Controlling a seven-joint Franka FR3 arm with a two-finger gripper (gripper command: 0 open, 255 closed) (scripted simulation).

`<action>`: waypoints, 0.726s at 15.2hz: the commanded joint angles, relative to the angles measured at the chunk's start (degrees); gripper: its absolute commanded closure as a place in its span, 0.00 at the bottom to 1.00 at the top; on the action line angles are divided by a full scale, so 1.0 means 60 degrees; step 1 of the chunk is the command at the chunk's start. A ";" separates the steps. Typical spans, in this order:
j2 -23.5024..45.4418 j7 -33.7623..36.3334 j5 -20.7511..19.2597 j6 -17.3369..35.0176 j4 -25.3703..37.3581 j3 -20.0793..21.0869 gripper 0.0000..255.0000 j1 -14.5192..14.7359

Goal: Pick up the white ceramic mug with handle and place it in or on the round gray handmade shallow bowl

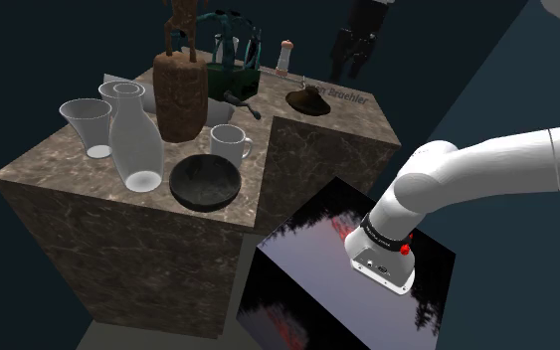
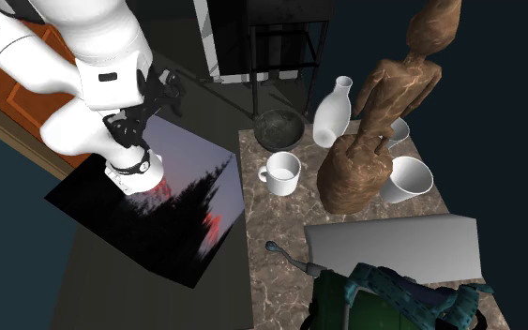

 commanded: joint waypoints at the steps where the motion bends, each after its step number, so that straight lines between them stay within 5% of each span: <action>1: 0.0000 0.0000 0.0000 0.0000 0.0000 0.0000 0.00 0.0000; 11: 0.2129 0.1360 0.0732 0.2667 -0.0421 0.1427 0.00 0.0437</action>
